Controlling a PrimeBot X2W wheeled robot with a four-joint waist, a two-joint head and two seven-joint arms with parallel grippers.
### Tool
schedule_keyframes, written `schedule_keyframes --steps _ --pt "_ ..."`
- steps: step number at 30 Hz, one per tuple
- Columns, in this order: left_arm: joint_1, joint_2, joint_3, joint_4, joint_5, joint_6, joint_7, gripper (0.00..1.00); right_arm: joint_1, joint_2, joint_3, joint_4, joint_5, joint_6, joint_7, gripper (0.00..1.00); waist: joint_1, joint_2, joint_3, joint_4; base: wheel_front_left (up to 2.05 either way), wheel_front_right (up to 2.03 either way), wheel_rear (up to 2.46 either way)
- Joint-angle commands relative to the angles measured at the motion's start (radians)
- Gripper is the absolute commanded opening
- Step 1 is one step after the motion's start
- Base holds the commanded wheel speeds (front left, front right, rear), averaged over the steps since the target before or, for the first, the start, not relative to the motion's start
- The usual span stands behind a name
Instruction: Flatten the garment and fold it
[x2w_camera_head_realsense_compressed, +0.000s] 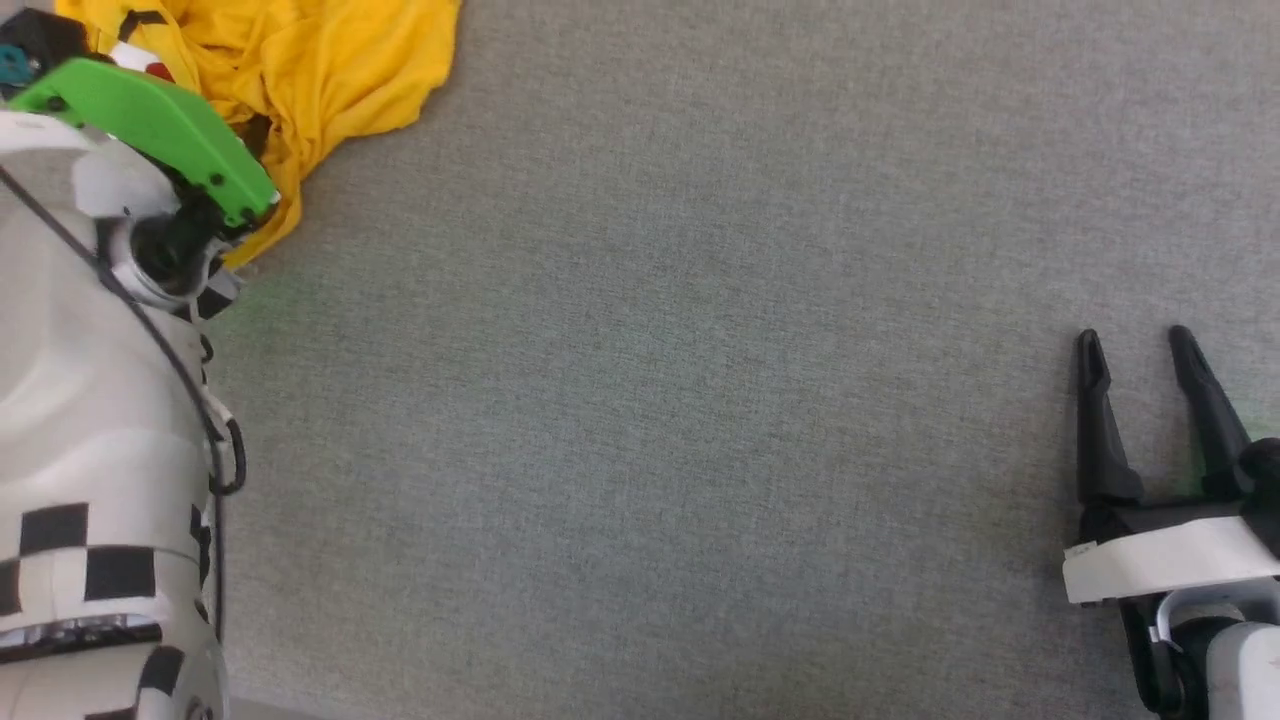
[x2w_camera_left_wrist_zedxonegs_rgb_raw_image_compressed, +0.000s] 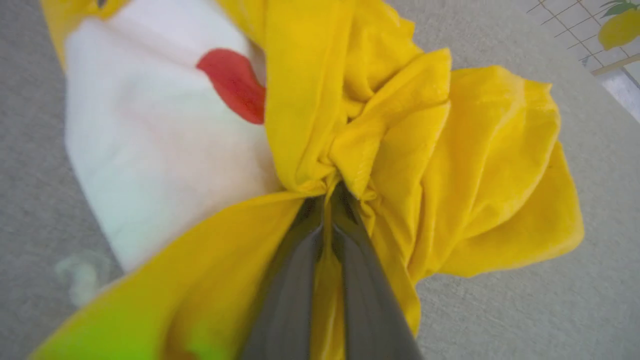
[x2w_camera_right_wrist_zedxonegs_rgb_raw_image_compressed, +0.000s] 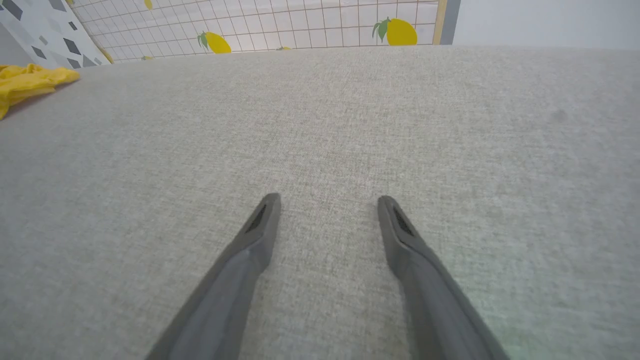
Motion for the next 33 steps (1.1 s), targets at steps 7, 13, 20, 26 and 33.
schedule_keyframes --steps 7,13,20,26,33 --pt "-0.054 0.029 -0.007 -0.048 0.051 -0.036 -0.266 0.00 0.015 -0.001 0.028 0.084 0.032 -0.002 -0.014 1.00 0.0000 -0.0001 -0.161 0.049 0.00 0.00 0.00" --pt "-0.176 0.054 -0.051 -0.108 0.083 -0.069 -0.365 0.00 0.020 -0.001 0.065 0.166 0.076 -0.002 -0.051 1.00 0.0000 -0.0001 -0.272 0.029 0.00 0.00 0.00" --pt "-0.342 0.049 -0.154 -0.179 0.088 -0.089 -0.365 0.00 0.024 -0.001 0.095 0.264 0.131 -0.002 -0.102 1.00 0.0000 -0.0001 -0.383 -0.032 0.00 0.00 0.00" --pt "-0.460 -0.002 -0.249 -0.229 0.026 -0.092 -0.356 0.00 0.026 -0.001 0.119 0.324 0.162 -0.002 -0.131 1.00 0.0000 -0.0001 -0.445 -0.102 0.00 0.00 0.00" --pt "-0.477 -0.066 -0.350 -0.236 -0.092 -0.092 -0.316 0.00 0.021 -0.001 0.127 0.360 0.178 -0.002 -0.150 1.00 0.0000 -0.0001 -0.469 -0.177 0.00 0.00 0.00"
